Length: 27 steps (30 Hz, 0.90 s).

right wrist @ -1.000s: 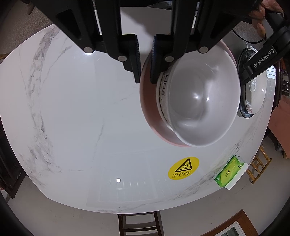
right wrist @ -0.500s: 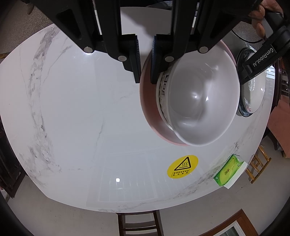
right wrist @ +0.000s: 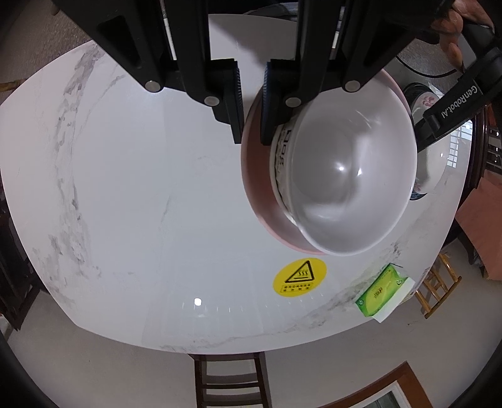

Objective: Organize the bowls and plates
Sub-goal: 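Lift the nested bowl stack with both grippers and carry it over the plates, then lower the bowl stack onto the flowered plate stack with both grippers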

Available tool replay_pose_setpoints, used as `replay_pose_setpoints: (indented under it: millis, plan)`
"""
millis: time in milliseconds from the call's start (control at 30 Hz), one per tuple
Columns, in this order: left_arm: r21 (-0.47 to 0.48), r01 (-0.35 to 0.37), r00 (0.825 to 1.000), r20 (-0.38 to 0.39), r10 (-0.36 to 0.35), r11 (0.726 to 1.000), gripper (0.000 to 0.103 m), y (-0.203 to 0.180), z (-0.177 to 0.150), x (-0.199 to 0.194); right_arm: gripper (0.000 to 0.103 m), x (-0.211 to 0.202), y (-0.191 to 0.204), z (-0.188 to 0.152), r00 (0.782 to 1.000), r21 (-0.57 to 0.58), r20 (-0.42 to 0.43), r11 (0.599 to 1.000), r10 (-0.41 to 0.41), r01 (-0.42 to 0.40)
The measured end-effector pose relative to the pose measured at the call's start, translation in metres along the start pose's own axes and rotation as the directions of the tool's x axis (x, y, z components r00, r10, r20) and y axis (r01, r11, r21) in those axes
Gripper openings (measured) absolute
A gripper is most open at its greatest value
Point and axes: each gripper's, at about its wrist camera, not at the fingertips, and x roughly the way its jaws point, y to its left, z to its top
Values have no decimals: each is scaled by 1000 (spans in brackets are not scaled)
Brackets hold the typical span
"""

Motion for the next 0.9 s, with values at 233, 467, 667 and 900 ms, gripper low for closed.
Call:
replay_pose_setpoints:
  millis: [233,467,667,900]
  plan:
    - [-10,-19,999,27,19,1000,7,13,9,-20,11,-10,21,8,1000,-33,15,999,18,-18]
    - [-32,-46,997,62,48,998,7,32,17,-44,11,-16,52,16,999,-85,19,996,39,-38]
    - [-67,-63,994,88,69,996,7,55,22,-64,11,-21,83,20,998,-144,26,988,61,-56]
    - [-110,-101,987,116,114,989,7,86,22,-84,11,-19,119,19,995,-195,15,977,95,-90]
